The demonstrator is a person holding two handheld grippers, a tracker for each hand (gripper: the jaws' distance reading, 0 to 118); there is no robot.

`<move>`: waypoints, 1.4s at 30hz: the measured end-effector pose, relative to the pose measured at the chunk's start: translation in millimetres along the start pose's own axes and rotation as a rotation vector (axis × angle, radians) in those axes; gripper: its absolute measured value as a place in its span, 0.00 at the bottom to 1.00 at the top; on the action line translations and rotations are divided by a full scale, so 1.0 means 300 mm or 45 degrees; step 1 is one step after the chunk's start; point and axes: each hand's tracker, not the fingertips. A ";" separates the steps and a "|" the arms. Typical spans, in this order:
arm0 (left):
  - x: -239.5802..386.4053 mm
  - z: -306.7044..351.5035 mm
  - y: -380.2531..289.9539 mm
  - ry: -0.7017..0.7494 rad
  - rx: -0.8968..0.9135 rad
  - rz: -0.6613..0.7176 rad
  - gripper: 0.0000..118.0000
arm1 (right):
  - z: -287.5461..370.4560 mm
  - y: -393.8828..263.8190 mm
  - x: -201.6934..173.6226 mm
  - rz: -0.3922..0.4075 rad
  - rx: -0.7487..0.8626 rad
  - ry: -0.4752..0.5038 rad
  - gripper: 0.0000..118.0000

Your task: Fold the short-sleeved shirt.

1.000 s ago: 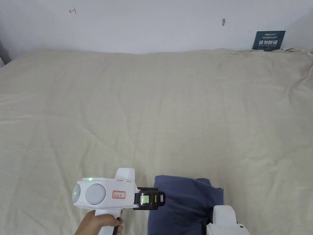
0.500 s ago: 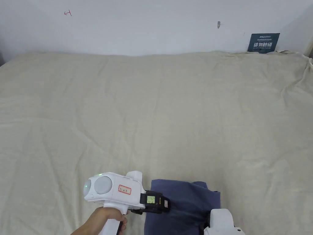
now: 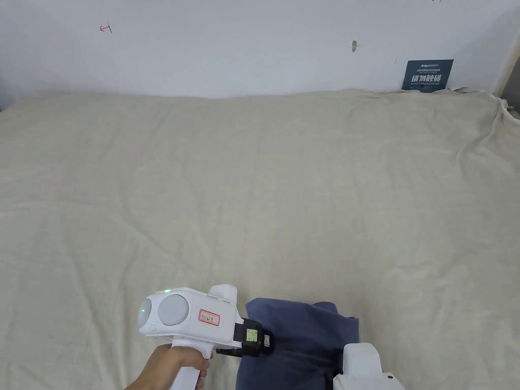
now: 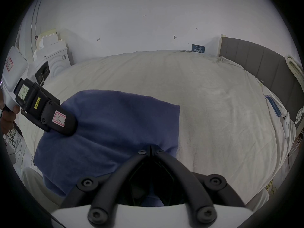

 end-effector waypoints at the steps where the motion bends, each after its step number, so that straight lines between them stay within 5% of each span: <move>1: 0.009 0.008 0.000 0.001 0.004 -0.008 0.15 | 0.006 0.005 0.003 0.004 0.001 0.002 0.00; 10: -0.052 0.109 0.049 0.050 0.049 -0.037 0.15 | 0.172 0.153 0.053 -0.026 0.219 0.043 0.00; 22: -0.302 0.504 0.125 0.475 0.123 -0.047 0.15 | 0.384 0.421 0.148 0.047 0.568 -0.017 0.00; 35: -0.742 0.772 0.206 0.994 0.013 0.022 0.15 | 0.371 0.471 0.195 0.027 0.585 -0.112 0.00; 42: -0.826 0.743 0.164 0.993 0.081 0.186 0.17 | 0.373 0.483 0.174 0.048 0.560 -0.149 0.00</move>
